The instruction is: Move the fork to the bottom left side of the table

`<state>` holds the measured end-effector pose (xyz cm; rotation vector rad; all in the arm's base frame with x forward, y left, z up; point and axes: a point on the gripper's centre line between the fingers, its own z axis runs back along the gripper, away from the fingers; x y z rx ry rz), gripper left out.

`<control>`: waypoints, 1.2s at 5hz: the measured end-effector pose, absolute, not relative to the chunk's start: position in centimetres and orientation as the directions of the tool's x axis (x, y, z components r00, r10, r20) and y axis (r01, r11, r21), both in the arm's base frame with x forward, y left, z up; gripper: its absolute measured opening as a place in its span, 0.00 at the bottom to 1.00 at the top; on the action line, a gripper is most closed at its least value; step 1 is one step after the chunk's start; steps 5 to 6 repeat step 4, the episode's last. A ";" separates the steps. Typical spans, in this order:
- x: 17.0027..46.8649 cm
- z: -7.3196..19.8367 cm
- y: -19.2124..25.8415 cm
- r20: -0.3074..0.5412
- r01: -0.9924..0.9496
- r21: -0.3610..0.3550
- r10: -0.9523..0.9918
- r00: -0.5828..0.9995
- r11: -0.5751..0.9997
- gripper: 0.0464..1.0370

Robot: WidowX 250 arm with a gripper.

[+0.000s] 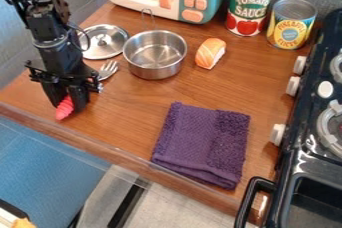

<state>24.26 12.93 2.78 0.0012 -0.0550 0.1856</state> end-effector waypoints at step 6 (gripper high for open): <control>23.3 9.4 12.0 0.183 -0.123 -0.002 0.121 0.976 0.992 0.97</control>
